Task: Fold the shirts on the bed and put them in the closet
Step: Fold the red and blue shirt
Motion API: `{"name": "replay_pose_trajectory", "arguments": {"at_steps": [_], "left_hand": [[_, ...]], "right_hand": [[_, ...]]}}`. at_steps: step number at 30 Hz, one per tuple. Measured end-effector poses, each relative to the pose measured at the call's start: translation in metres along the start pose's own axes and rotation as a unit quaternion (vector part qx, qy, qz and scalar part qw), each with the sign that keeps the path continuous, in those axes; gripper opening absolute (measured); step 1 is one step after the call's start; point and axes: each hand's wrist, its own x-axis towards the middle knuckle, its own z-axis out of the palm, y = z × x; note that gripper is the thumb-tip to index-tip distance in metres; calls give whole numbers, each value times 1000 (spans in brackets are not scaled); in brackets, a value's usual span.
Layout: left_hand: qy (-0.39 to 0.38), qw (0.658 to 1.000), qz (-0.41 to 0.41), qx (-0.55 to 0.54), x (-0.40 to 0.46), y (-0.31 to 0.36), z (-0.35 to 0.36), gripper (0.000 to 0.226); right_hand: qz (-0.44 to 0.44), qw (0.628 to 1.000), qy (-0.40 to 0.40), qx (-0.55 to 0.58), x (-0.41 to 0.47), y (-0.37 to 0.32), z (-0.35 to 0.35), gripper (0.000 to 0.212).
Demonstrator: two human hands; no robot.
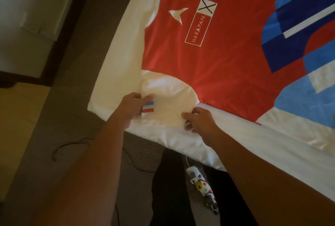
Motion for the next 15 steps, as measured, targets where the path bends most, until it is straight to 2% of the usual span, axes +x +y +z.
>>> {"name": "replay_pose_trajectory", "arguments": {"at_steps": [3, 8, 11, 13, 15], "left_hand": [[-16, 997, -43, 59, -3, -15, -2, 17], [36, 996, -79, 20, -2, -27, -14, 15], [80, 993, -69, 59, -2, -32, -11, 15], [128, 976, -22, 176, -3, -32, -1, 12], [214, 914, 50, 341, -14, -25, 19, 25]], "right_hand": [[-27, 999, 8, -44, 1, 8, 1, 16], [-31, 996, 10, -84, 3, 18, 1, 12], [-47, 991, 4, -125, 3, 24, -5, 20], [-64, 977, 49, -198, 2, 31, -18, 27], [-90, 949, 116, -277, -2, 41, -42, 26]]}}
